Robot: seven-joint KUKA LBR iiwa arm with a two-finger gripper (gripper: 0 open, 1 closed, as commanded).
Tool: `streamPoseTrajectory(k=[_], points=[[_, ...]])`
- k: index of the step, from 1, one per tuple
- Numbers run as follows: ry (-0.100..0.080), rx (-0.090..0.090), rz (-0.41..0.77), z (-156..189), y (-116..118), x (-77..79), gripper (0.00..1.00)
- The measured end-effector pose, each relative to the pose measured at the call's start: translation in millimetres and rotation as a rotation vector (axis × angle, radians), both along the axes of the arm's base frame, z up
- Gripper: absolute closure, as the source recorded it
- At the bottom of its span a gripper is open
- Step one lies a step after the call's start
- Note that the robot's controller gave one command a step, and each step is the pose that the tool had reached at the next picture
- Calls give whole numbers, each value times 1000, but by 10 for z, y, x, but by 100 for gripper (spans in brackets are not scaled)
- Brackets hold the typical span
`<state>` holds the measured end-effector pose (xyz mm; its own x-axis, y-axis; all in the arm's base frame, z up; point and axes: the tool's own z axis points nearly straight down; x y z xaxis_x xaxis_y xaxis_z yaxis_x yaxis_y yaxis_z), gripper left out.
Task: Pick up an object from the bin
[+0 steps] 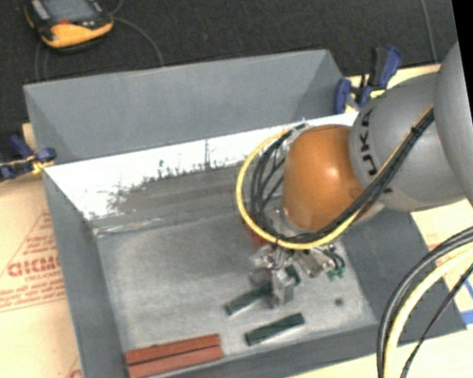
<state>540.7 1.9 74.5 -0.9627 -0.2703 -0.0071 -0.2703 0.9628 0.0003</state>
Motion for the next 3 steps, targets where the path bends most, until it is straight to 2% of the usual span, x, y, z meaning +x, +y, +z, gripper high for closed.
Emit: streamPoseTrajectory(k=[3], points=[[2, -2, -1, 253, -10, 1, 100]])
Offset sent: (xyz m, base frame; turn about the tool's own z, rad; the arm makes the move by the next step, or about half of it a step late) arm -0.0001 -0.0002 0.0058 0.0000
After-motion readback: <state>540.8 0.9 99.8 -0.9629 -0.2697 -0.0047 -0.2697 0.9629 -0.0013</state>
